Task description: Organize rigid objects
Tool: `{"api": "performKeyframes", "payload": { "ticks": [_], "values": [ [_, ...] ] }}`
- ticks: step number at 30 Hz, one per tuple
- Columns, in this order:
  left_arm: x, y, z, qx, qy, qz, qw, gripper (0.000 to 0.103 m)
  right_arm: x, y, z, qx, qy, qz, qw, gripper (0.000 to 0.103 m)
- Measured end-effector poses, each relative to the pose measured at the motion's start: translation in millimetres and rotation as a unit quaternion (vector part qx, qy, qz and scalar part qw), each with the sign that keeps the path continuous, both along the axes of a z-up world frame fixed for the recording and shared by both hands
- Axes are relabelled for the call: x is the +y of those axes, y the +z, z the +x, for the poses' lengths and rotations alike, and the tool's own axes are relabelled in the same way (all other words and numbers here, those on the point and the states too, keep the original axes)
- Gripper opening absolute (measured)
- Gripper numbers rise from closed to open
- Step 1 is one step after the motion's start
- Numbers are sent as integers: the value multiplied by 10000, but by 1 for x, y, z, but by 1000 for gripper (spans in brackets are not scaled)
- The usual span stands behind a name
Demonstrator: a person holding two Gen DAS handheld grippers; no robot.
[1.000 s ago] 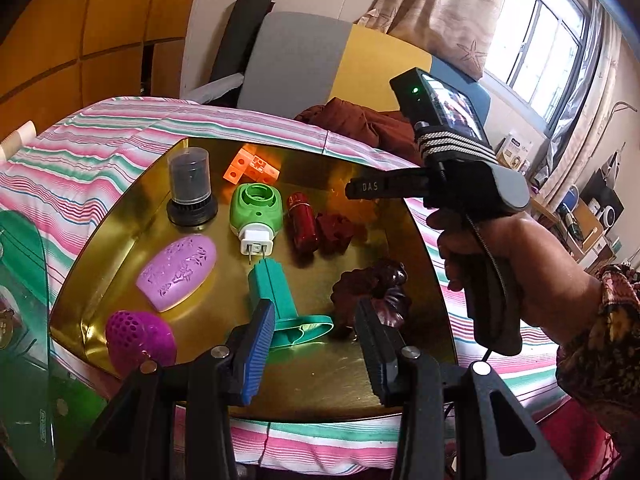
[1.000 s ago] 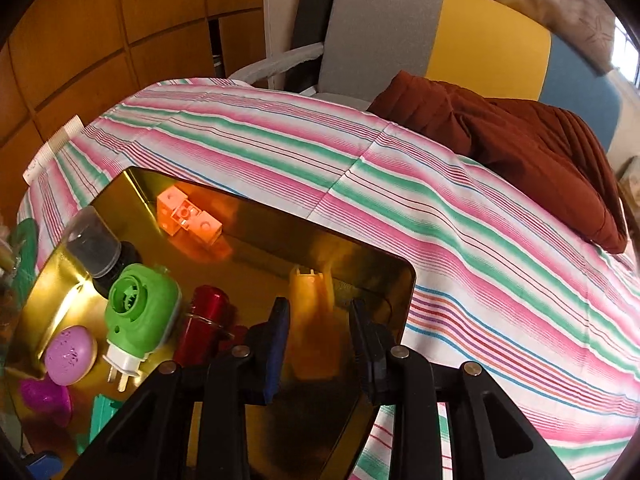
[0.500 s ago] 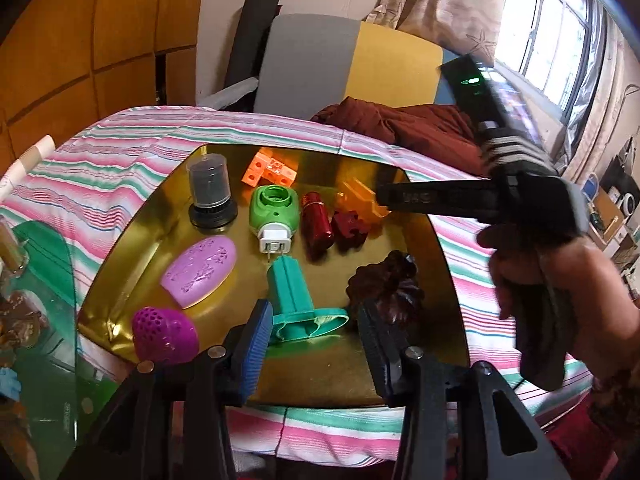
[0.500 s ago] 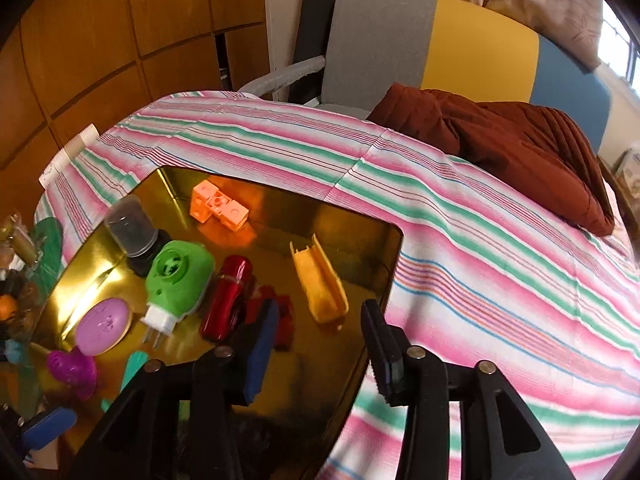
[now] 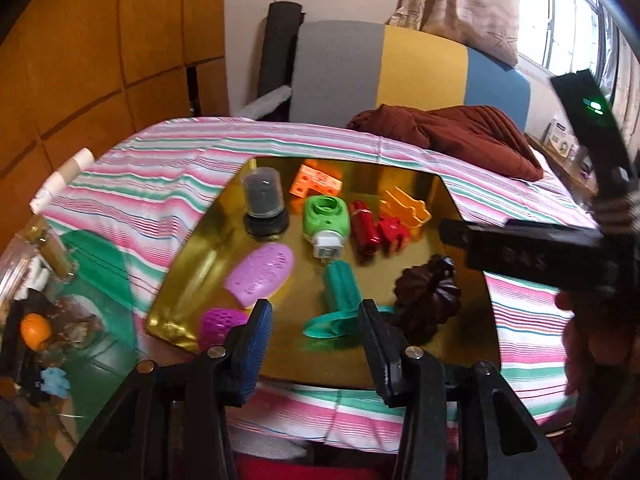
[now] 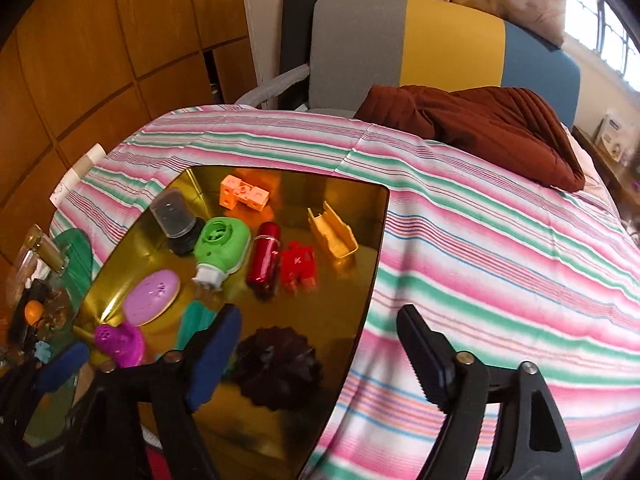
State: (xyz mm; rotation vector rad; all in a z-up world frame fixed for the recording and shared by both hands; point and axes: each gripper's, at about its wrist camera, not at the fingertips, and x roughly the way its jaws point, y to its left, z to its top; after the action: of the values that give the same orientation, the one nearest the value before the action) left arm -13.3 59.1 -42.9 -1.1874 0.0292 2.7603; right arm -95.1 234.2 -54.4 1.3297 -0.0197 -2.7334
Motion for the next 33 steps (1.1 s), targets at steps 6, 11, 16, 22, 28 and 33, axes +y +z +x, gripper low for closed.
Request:
{"api": "performKeyframes", "payload": {
  "ticks": [6,11,16,22,28,33],
  "values": [
    [-7,11,5,105,317,-415,9986,45,-5,5,17,-10,-226,-141,9996,92],
    [-18,17,5,-11,457,-435,9980,45,-11,14,30,115,-434,-133,9989,103],
    [-23,22,-1,-369,381,-418,9977,45,-16,21,40,192,-611,-130,9979,103],
    [-36,28,-1,-367,458,-26,9983,45,-26,20,50,201,-795,-10,9966,103],
    [-46,35,-1,-334,437,232,9982,45,-33,17,54,154,-913,79,9957,103],
    [-48,42,0,-211,432,192,9987,45,-38,16,50,-21,-921,129,9957,103]
  ]
}}
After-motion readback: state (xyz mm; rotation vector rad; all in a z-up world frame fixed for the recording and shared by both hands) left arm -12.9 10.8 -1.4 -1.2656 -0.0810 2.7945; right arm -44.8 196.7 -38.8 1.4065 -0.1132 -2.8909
